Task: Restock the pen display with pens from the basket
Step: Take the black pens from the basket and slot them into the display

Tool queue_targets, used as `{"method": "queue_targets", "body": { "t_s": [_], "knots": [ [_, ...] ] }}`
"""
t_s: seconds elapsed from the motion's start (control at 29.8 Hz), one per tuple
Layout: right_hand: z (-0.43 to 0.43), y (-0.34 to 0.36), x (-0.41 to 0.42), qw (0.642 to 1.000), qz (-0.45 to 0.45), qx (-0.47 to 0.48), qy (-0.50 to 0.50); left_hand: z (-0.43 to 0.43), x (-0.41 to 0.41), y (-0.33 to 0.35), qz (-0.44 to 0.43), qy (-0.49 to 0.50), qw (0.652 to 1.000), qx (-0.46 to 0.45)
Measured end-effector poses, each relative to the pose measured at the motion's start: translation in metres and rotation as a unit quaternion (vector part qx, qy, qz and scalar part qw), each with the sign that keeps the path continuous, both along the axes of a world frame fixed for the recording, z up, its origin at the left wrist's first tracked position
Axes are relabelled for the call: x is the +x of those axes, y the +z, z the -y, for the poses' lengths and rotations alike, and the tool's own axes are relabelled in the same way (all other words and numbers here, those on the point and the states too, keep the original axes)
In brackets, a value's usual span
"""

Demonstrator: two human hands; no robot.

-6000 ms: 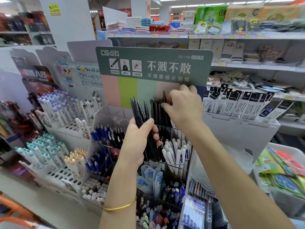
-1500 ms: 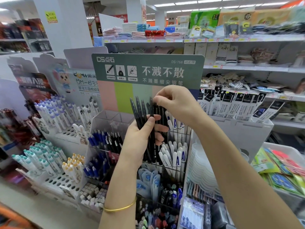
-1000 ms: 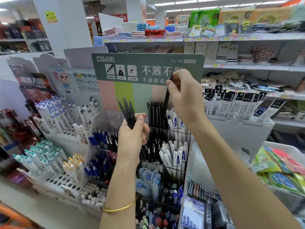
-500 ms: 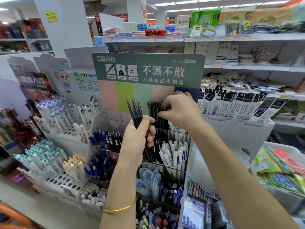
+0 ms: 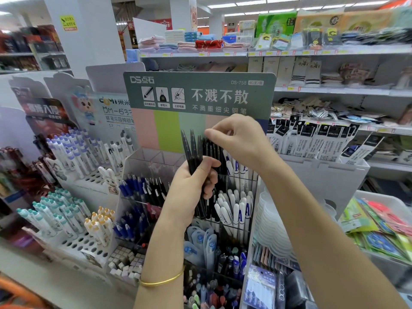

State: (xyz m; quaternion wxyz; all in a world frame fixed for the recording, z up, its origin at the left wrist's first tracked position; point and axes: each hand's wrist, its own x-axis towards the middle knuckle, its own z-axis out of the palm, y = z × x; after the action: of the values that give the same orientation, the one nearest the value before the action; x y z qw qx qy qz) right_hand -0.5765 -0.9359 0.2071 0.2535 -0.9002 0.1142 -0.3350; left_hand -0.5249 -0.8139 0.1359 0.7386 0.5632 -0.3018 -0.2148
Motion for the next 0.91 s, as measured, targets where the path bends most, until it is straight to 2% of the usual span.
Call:
{"method": "queue_targets", "body": {
  "t_s": [0.07,0.13,0.2,0.3,0.37,0.47,0.57,0.74,0.91],
  "knots": [
    [-0.007,0.003,-0.005,0.996,-0.049,0.051,0.06,0.001,-0.002,0.001,0.001,-0.01,1.0,0.001],
    [-0.008,0.002,-0.004,0.993,-0.048,0.074,0.079,0.002,-0.003,0.001,-0.001,-0.014,1.0,-0.001],
    [-0.003,0.002,-0.001,0.993,0.007,0.104,0.06,0.001,-0.002,0.001,-0.012,-0.005,1.0,-0.007],
    [0.006,0.007,0.002,0.975,0.161,0.149,-0.026,0.0,0.002,-0.002,-0.04,0.042,0.998,-0.013],
    [0.011,0.007,0.003,0.966,0.222,0.102,-0.082,0.001,0.004,-0.003,-0.015,0.099,0.995,0.006],
    [0.011,0.002,0.007,0.97,0.22,0.022,-0.105,0.003,0.003,-0.002,0.024,0.151,0.988,0.006],
    [0.01,-0.008,0.01,0.972,0.21,-0.022,-0.104,0.004,0.002,-0.002,0.012,0.141,0.99,0.002],
    [0.009,-0.01,0.009,0.979,0.189,-0.038,-0.073,0.002,0.006,-0.007,0.035,0.114,0.99,0.072],
    [0.009,-0.003,0.007,0.977,0.202,-0.043,-0.053,0.005,0.005,-0.004,-0.023,0.102,0.992,0.076]
  ]
}}
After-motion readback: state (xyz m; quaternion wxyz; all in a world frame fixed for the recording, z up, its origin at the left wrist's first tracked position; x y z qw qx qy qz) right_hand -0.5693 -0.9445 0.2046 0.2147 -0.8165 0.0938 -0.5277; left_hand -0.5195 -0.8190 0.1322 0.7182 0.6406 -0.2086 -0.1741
